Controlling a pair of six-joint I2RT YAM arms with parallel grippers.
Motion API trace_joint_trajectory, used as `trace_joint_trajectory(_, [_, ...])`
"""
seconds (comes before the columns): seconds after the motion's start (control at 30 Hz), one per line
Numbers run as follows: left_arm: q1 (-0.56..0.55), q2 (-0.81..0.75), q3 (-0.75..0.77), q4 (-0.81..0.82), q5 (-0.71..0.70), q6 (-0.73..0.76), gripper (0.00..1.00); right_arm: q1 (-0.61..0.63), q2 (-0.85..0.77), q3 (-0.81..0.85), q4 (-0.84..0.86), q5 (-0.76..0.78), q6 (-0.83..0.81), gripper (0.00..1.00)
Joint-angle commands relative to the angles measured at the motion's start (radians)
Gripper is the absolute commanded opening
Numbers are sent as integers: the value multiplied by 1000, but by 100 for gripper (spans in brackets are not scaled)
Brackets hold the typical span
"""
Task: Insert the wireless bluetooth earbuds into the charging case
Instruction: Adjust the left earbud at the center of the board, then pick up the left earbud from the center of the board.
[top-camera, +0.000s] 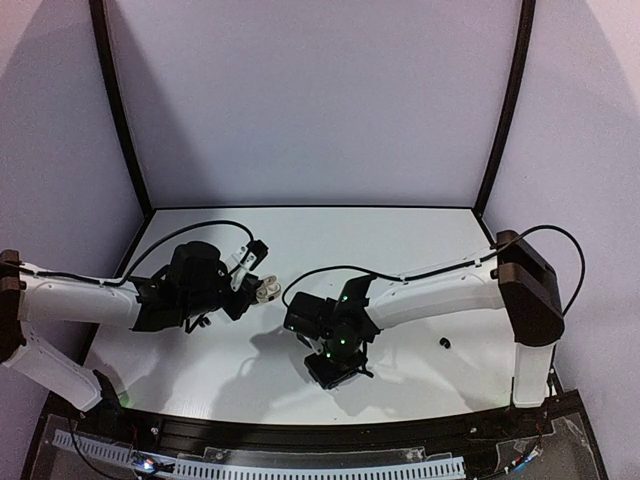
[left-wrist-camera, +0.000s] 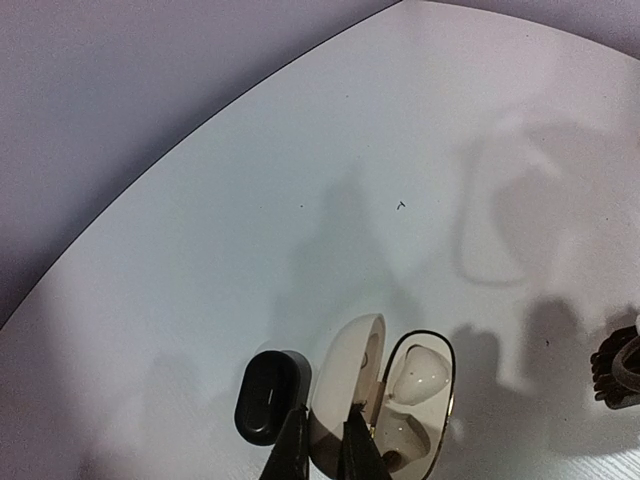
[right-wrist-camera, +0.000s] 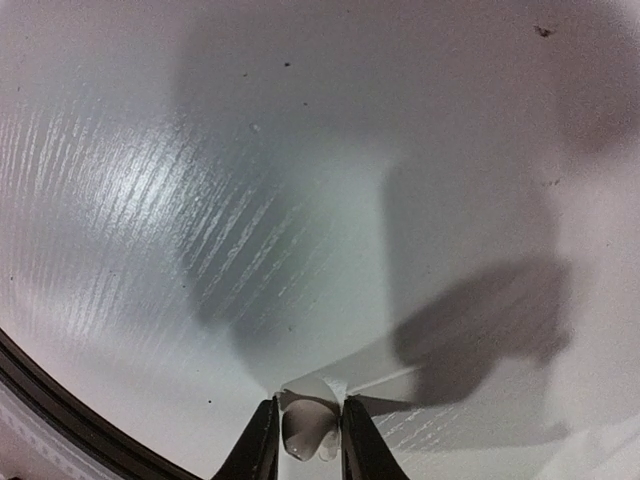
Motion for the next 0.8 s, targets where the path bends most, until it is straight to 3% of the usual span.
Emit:
trace_joint_trajectory(0.0, [6,-17,20,-5,10,-2,1,11,18,34,-6,14,-17,19])
trace_joint_trajectory(0.3, [7,-18,22,-6,9,0,1,11,26,45,-11,15,-26,14])
trace_joint_trajectory(0.5, [7,-20,19,-8,10,-1,1,11,18,43,0,13,-39,0])
trace_joint_trajectory(0.77, [7,-23,33,-22,44,1,1,-25,-81,87,40,52,-105,0])
